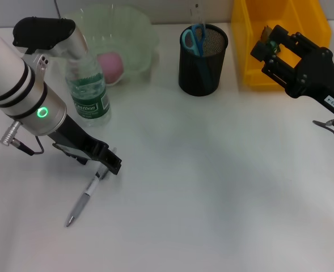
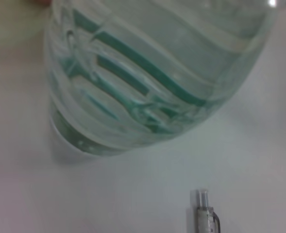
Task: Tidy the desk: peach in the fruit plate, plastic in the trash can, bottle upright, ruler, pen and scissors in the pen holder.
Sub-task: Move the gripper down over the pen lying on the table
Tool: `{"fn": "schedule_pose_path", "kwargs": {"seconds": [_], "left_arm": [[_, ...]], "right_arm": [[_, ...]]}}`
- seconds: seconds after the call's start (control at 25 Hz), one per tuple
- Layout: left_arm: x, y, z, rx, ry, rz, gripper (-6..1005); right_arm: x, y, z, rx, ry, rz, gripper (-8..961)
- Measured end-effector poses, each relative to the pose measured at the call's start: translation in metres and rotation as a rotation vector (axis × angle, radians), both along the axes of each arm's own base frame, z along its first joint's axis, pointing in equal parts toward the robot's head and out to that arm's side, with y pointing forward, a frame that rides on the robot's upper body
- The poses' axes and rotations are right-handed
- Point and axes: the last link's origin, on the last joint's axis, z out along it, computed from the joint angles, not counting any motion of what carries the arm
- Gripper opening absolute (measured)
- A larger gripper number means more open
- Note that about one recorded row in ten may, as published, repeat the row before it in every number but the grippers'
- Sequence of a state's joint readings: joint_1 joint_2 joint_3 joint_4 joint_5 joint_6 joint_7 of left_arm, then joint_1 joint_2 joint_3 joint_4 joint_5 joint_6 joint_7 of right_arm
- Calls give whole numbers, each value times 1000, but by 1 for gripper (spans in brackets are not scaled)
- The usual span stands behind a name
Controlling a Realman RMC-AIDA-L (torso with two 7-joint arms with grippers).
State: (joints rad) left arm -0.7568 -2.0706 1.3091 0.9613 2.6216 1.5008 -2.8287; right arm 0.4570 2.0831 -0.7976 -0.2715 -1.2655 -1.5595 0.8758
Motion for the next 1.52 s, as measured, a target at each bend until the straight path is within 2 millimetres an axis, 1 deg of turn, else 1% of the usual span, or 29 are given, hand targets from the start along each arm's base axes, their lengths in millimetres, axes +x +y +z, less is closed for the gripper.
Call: {"fn": "schedule_pose_path", "kwargs": {"seconds": [1.12, 1.36, 1.52], "left_arm": [[-5, -2, -5, -8, 3, 16, 829], [0, -2, -5, -23, 14, 3, 829], [5, 1, -2, -20, 38, -13, 829]], "right_arm": [[0, 0, -1, -8, 4, -3, 617], [0, 0, -1, -7, 6, -4, 616], [-1, 0, -1, -7, 6, -3, 616]]}}
